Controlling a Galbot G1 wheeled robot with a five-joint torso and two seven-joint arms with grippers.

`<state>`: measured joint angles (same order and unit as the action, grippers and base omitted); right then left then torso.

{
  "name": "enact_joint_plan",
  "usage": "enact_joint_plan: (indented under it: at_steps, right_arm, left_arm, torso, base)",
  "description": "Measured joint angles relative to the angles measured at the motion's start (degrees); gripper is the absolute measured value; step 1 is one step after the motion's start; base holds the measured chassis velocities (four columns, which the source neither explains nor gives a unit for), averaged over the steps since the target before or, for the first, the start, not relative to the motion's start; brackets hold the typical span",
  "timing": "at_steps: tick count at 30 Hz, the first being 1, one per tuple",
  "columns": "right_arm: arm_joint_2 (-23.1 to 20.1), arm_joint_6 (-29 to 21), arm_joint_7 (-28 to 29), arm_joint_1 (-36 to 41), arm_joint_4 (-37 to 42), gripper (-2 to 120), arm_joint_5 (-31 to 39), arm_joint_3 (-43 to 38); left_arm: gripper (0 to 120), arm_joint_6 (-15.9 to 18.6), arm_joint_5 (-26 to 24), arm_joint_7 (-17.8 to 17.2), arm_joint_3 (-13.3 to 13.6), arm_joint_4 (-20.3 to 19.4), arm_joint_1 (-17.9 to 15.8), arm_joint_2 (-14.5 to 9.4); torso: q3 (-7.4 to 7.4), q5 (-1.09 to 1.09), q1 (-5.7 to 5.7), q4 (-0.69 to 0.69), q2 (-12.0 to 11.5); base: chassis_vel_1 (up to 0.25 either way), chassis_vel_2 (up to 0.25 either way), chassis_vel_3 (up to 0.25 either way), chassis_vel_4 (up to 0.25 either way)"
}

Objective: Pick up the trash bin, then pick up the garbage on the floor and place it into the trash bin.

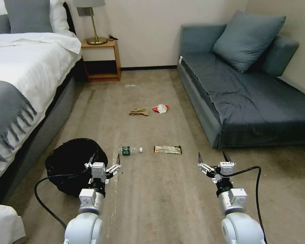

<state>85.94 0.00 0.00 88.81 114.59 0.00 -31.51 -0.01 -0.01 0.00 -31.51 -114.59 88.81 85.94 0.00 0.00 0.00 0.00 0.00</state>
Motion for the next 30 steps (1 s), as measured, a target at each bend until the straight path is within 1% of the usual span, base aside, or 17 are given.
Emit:
enact_joint_plan:
  at_steps: [25,27,28,30]
  right_arm:
    - [0.0,0.1,0.1,0.6,0.4,100,0.4,0.1]
    - [0.0,1.2,1.7,4.3,3.3,100,3.5,1.4]
    - [0.0,1.2,1.7,4.3,3.3,100,3.5,1.4]
    - [0.0,2.8,4.1,9.8,7.6,100,8.0,3.2]
  left_arm:
    - [100,0.0,-0.3,-0.2,-0.1,-0.2,0.1,-0.1]
    - [100,-0.8,-3.6,-3.1,-1.3,-2.0,1.2,-1.4]
    - [100,-0.8,-3.6,-3.1,-1.3,-2.0,1.2,-1.4]
    - [100,-2.0,-8.4,-7.4,-3.0,-4.6,2.9,-3.2]
  torso:
    - [0.00,0.00,0.00,0.00,0.0]
    - [0.00,0.00,0.00,0.00,0.0]
    - [0.00,0.00,0.00,0.00,0.0]
    - [0.00,-0.02,0.00,0.01,0.0]
  base:
    - [0.000,0.000,0.000,0.000]
    - [0.000,0.000,0.000,0.000]
    - [0.000,0.000,0.000,0.000]
    - [0.000,0.000,0.000,0.000]
